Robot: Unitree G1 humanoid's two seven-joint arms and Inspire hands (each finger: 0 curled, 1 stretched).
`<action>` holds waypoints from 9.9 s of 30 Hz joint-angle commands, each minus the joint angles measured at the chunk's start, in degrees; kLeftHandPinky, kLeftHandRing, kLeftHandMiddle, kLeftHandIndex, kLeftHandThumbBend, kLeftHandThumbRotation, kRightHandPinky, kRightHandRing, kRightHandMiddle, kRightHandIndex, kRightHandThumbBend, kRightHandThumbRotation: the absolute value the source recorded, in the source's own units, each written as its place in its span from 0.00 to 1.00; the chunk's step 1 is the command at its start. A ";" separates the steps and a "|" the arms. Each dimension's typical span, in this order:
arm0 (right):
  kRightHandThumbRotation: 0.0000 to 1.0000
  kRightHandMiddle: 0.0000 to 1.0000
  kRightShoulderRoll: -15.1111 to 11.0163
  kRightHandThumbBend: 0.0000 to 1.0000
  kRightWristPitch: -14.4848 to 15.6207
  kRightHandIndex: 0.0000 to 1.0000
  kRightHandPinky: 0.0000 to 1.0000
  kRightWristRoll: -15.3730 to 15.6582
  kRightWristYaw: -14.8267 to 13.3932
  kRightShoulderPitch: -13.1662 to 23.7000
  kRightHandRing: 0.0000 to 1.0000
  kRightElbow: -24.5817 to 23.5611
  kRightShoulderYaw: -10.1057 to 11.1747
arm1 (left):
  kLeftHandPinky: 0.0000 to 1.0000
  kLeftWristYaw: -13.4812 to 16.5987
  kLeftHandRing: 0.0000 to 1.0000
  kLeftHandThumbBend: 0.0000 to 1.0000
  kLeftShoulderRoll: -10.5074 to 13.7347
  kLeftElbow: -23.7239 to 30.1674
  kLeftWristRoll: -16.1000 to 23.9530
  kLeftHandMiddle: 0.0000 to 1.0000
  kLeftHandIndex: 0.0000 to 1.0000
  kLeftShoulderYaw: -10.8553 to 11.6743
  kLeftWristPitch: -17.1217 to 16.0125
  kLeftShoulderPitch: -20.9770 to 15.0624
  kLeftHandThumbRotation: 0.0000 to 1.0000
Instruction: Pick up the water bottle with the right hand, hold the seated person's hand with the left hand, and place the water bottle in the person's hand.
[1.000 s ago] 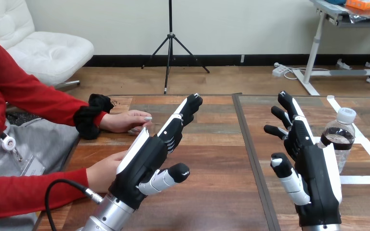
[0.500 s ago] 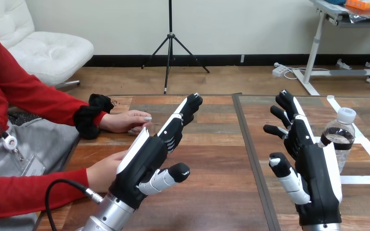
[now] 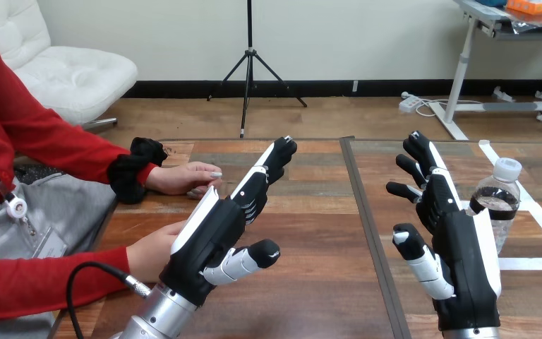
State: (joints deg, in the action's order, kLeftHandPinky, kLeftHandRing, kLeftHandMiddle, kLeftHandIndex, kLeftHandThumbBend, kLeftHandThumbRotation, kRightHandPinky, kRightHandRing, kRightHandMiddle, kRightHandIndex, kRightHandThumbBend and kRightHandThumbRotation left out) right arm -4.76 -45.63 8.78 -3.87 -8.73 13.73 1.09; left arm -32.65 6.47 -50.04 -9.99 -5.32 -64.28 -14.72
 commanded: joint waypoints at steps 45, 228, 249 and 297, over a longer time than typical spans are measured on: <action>0.73 0.91 -1.55 1.00 -7.20 0.91 0.76 2.82 -11.13 3.98 0.88 -3.22 10.33 | 1.00 0.42 1.00 1.00 -1.62 -1.04 0.66 1.00 1.00 2.56 0.32 -4.37 0.86; 0.68 1.00 -13.32 1.00 15.54 1.00 0.88 -6.10 -9.06 40.00 0.95 59.46 12.34 | 0.99 -7.40 1.00 1.00 -0.56 0.01 -6.28 1.00 1.00 6.06 -2.19 -3.82 0.84; 0.62 1.00 -13.63 1.00 17.34 1.00 0.97 -6.60 -7.25 42.20 1.00 60.53 12.82 | 0.97 -9.62 1.00 1.00 -0.29 1.35 -8.22 1.00 1.00 6.64 -1.67 -3.15 0.83; 0.49 1.00 -13.79 1.00 18.98 1.00 0.97 -6.71 -7.13 44.69 0.99 61.26 13.24 | 0.96 -15.03 1.00 1.00 0.26 5.59 -14.37 1.00 1.00 7.64 -1.60 -0.87 0.80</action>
State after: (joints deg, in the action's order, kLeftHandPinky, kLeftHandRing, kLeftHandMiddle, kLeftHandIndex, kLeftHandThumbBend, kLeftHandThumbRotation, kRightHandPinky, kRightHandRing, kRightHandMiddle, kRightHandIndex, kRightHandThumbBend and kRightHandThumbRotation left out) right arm -17.94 -26.97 1.73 -9.22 30.13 74.93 14.46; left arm -47.39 6.20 -47.24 -22.80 1.19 -65.57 -14.44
